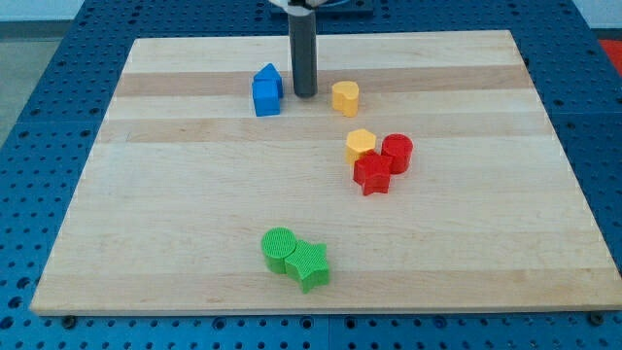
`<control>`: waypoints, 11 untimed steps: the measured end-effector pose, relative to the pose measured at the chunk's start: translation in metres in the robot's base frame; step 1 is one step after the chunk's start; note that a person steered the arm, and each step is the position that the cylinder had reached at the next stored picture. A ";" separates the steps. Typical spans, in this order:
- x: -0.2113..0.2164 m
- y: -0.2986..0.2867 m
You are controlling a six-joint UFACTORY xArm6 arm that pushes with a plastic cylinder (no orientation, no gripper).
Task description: Move the yellow heart into the red circle
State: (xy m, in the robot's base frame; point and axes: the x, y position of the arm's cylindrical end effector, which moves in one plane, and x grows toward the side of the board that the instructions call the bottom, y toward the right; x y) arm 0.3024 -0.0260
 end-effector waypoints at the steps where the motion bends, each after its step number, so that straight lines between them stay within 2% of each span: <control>1: -0.006 0.020; 3: 0.053 0.061; 4: 0.054 0.071; 5: 0.024 0.073; 6: 0.022 0.085; 8: 0.072 0.085; 10: 0.087 0.085; 11: 0.081 0.089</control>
